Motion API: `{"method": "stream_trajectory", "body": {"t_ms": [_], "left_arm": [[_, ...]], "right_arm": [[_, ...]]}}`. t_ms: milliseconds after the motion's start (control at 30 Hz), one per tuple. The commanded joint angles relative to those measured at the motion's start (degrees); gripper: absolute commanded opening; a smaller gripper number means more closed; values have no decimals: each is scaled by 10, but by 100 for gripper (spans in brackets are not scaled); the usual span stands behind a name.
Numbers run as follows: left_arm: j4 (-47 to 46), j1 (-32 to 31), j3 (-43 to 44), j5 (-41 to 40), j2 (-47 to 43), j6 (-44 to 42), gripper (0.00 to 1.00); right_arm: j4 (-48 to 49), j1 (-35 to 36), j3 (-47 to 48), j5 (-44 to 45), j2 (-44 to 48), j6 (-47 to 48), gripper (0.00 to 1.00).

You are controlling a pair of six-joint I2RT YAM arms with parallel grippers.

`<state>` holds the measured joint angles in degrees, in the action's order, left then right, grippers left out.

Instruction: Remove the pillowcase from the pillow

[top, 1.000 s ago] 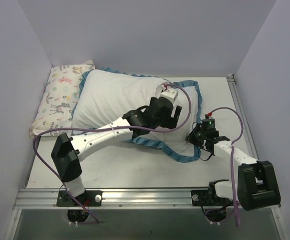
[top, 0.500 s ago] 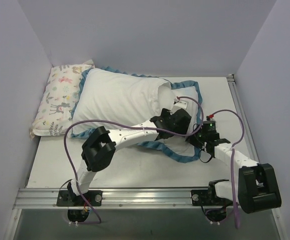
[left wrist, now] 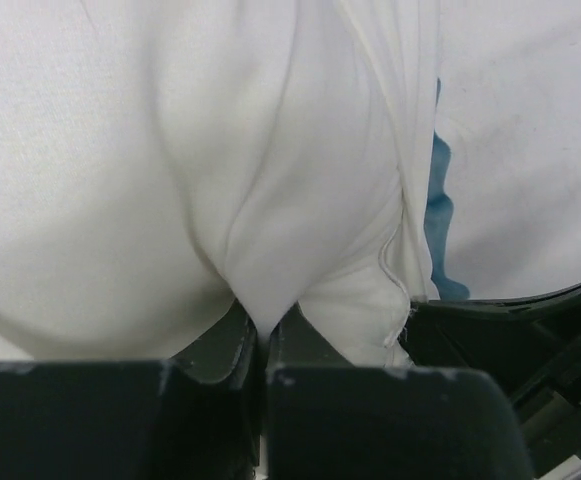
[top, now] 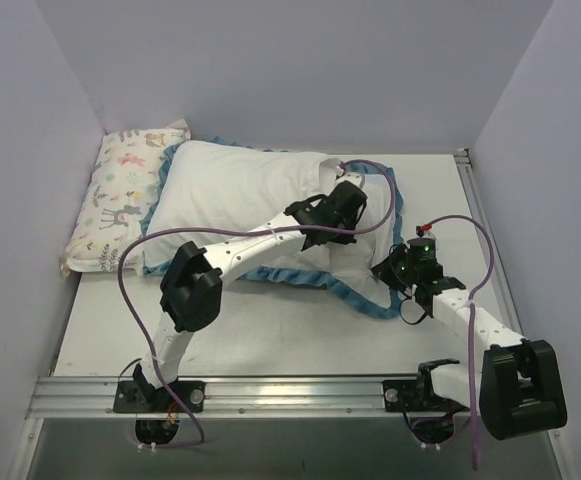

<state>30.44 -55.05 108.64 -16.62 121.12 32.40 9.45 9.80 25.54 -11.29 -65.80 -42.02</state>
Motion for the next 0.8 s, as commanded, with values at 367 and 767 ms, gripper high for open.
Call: {"method": "stream_trajectory", "body": {"t_ms": [367, 767], "left_arm": [[41, 159, 151, 82, -4, 6, 0], [78, 183, 237, 115, 66, 20, 0]], "right_arm": [[-92, 35, -6, 64, 23, 25, 0], [-160, 170, -10, 144, 167, 23, 0]]}}
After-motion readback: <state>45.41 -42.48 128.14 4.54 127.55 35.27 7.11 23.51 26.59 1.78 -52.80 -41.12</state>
